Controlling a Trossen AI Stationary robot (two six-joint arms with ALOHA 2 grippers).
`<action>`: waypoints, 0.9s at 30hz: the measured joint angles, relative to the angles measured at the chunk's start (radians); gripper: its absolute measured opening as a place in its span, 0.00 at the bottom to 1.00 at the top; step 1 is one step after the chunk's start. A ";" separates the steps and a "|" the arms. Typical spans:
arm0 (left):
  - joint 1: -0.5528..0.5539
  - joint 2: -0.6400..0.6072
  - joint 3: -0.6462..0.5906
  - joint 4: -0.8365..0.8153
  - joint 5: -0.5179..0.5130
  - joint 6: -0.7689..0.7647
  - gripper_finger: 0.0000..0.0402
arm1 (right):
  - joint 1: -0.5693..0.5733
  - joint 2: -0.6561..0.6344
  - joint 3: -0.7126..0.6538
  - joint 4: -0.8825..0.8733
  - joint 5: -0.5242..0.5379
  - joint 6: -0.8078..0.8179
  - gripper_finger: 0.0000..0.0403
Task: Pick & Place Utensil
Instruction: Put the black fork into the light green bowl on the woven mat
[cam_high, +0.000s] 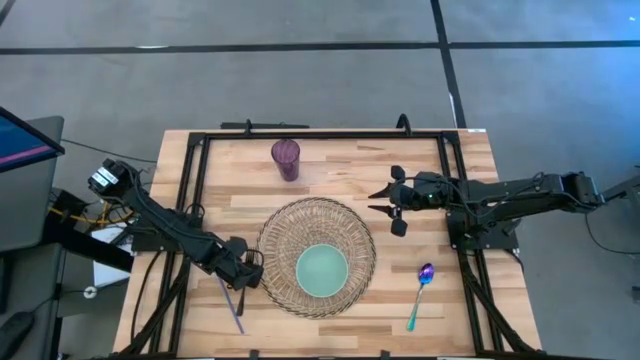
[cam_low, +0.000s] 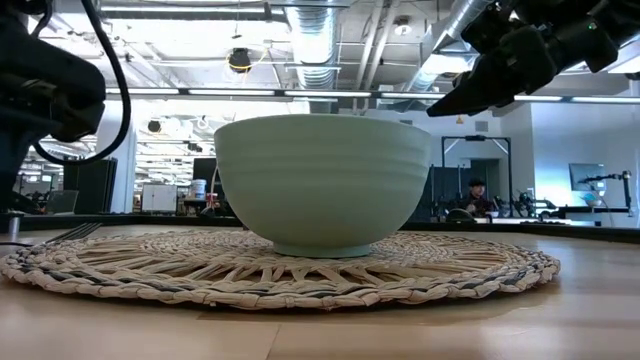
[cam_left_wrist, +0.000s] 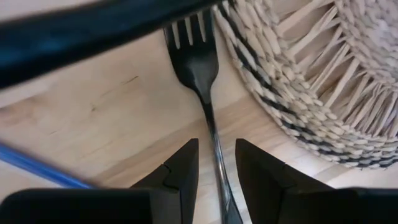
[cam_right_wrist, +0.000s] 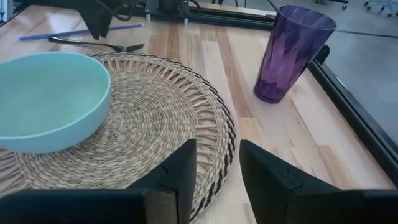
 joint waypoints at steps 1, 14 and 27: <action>0.000 0.000 0.000 0.000 -0.005 0.000 0.26 | 0.000 0.000 0.000 0.000 0.000 0.000 0.29; 0.000 0.106 0.005 0.026 0.017 0.004 0.26 | 0.000 0.000 0.000 -0.006 0.000 0.000 0.29; 0.009 0.065 -0.002 0.031 -0.029 0.061 0.03 | 0.000 0.000 0.000 -0.004 0.002 -0.024 0.29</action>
